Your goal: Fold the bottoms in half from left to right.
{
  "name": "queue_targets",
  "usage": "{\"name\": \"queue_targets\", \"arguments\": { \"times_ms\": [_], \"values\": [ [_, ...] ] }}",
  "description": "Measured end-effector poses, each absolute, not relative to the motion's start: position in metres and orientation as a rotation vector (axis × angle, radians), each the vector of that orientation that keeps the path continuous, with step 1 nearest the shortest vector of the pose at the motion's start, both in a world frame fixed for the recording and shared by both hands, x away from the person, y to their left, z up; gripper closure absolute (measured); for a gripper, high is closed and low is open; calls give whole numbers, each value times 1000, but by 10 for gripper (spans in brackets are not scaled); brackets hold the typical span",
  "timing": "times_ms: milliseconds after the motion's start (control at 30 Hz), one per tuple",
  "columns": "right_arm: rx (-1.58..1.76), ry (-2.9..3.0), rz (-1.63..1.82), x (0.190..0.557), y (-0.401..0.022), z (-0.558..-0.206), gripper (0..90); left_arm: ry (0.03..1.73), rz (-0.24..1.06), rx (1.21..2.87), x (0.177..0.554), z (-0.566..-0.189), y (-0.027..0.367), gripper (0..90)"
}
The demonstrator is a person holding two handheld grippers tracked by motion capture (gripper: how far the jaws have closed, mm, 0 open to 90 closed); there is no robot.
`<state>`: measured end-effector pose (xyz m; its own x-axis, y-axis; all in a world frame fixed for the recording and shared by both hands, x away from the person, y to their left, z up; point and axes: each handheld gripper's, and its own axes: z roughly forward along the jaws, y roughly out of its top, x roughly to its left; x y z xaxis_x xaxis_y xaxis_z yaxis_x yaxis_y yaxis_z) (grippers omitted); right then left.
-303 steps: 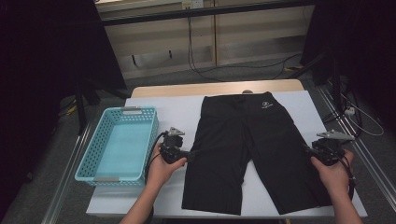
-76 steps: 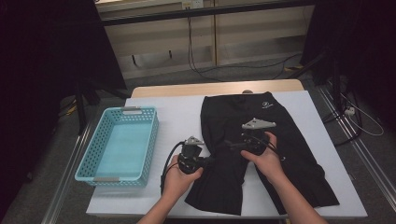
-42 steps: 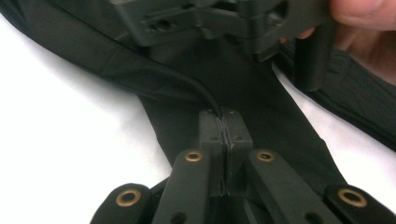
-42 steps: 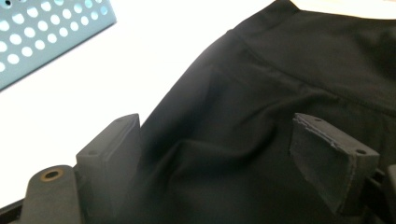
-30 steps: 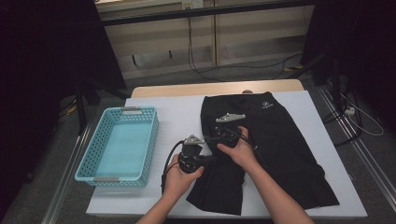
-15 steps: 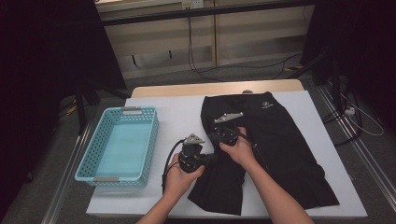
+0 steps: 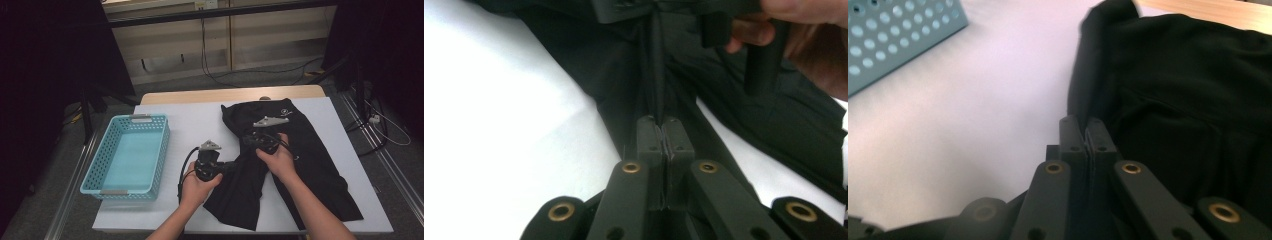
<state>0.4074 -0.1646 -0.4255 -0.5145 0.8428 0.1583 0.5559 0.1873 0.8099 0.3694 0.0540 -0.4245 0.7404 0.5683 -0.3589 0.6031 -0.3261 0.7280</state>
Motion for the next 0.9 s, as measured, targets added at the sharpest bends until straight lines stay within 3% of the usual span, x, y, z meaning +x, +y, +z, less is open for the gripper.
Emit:
{"name": "queue_targets", "arguments": {
  "times_ms": [267, 533, 900],
  "values": [
    [1367, 2165, 1219, 395, -190, -437, 876, 879, -58, 2022, 370, -430, 46, 890],
    [1322, 2161, 1149, 401, -178, -444, 663, 870, -62, 2027, 369, -431, 44, 890],
    [1264, 2173, 1138, 426, -147, -443, 528, 873, -55, 2013, 370, -429, 48, 890]
  ]
}}
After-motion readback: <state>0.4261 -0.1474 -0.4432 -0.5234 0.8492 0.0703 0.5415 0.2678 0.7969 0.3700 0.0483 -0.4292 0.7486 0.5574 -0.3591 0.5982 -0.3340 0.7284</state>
